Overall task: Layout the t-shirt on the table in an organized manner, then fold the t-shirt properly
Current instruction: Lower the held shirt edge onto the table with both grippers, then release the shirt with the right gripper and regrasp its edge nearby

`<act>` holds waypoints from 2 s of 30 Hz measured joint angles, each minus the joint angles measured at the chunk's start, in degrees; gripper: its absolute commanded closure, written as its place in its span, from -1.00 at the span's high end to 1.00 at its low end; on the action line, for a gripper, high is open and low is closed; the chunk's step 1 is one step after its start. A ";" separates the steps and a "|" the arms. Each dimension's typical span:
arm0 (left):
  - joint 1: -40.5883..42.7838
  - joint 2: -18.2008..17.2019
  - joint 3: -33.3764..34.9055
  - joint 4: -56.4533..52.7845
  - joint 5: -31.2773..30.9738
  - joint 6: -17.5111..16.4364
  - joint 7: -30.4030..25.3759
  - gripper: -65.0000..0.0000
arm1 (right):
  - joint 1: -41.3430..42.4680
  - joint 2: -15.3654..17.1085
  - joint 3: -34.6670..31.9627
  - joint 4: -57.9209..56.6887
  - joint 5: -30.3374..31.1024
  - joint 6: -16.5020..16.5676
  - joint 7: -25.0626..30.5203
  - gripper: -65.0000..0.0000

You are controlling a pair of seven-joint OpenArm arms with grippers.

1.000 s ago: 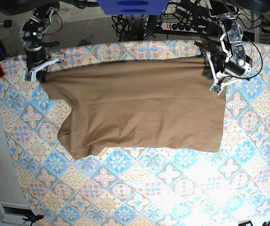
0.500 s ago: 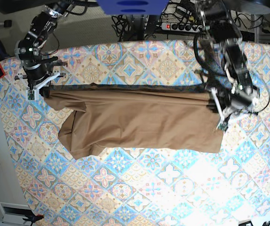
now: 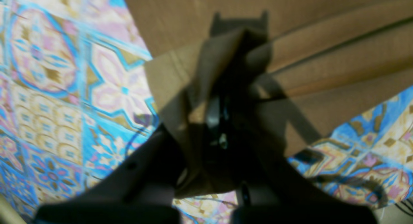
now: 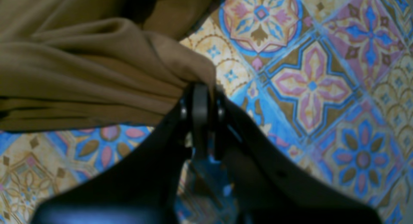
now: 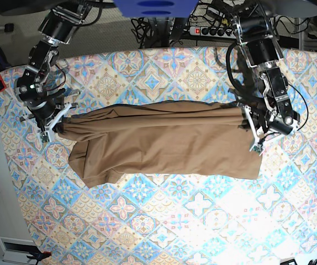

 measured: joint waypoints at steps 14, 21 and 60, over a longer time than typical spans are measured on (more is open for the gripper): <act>0.70 -0.04 0.00 -0.04 0.26 0.00 0.00 -1.00 | -0.04 0.44 -1.53 11.61 -5.29 0.57 0.72 -0.30; 0.70 -0.02 0.00 -0.04 0.24 0.00 -0.02 -1.00 | -4.17 -4.35 1.29 14.10 -5.97 0.11 4.46 -0.30; 2.78 -0.15 0.11 -0.04 0.24 0.00 -0.04 -1.00 | -16.94 -9.84 -18.43 9.16 -13.92 0.39 22.71 -0.30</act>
